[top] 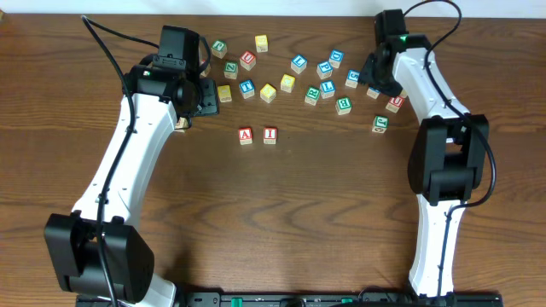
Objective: Spell out AI2
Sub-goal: 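Move the right gripper over the blue 2 block and grasp it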
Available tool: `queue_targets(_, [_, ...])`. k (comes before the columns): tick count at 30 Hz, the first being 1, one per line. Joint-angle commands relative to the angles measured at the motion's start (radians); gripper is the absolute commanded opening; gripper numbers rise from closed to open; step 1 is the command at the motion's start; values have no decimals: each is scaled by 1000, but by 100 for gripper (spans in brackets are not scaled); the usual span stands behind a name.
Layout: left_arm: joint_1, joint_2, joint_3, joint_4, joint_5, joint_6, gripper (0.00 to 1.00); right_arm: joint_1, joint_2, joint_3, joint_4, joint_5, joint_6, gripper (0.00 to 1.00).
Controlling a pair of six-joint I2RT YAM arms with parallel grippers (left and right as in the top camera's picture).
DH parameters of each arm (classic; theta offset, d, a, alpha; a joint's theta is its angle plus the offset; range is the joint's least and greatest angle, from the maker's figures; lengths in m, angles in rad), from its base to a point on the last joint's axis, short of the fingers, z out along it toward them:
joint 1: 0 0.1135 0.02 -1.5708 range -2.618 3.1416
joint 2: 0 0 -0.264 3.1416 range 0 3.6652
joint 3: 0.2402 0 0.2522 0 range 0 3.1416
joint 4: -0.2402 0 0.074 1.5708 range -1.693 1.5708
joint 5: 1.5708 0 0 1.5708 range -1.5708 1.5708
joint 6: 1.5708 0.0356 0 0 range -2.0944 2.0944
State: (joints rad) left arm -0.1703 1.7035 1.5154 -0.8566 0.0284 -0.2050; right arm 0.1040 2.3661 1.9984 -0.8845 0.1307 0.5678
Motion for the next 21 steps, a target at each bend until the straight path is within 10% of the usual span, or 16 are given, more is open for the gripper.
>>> queue_targets(1, [3,-11,11,-4,6,16,56,0,10,-24,35,20,-35,55])
queue_targets(21, [3,-11,11,-3,6,16,56,-1,10,-97,119,40,-35,46])
